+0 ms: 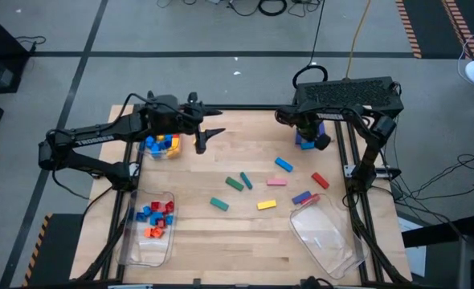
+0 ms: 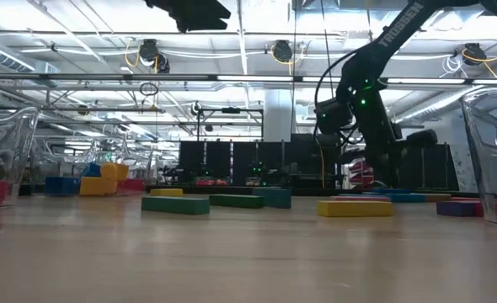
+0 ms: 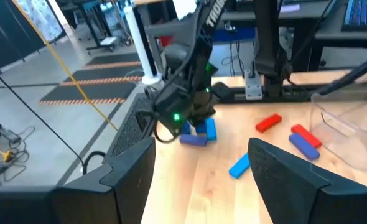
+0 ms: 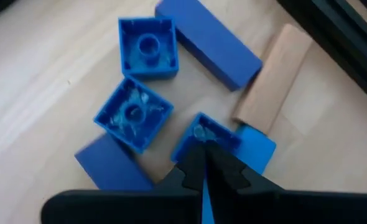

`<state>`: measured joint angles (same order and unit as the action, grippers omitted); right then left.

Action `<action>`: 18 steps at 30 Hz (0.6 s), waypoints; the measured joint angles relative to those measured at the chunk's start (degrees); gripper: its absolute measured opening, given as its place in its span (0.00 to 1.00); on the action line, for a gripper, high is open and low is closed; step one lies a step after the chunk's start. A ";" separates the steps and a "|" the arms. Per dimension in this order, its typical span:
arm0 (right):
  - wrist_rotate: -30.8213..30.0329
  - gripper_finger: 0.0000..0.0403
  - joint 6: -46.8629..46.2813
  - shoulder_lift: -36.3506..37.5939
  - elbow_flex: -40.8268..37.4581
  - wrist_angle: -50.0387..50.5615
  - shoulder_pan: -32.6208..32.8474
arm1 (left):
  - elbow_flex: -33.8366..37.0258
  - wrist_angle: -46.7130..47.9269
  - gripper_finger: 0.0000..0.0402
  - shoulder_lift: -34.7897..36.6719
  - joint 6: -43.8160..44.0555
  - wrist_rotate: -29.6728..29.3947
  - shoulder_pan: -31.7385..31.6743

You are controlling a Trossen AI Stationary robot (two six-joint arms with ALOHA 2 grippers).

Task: Sort blocks by size
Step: Put the blue four stud game piece into the bottom left transparent bin

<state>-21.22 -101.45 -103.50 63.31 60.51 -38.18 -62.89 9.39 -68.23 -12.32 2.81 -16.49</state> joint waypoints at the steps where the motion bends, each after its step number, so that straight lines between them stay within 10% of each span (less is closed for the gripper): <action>1: -0.31 0.00 0.28 0.00 0.00 -0.15 -0.30 | 0.02 0.56 0.64 0.00 0.00 0.00 0.00; 18: 5.53 0.00 10.62 -1.79 0.45 -3.59 5.62 | 0.02 -0.41 0.64 0.00 -0.06 -0.07 0.00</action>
<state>-15.69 -90.83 -105.30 63.76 56.92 -32.56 -62.87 8.99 -68.23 -12.38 2.74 -16.49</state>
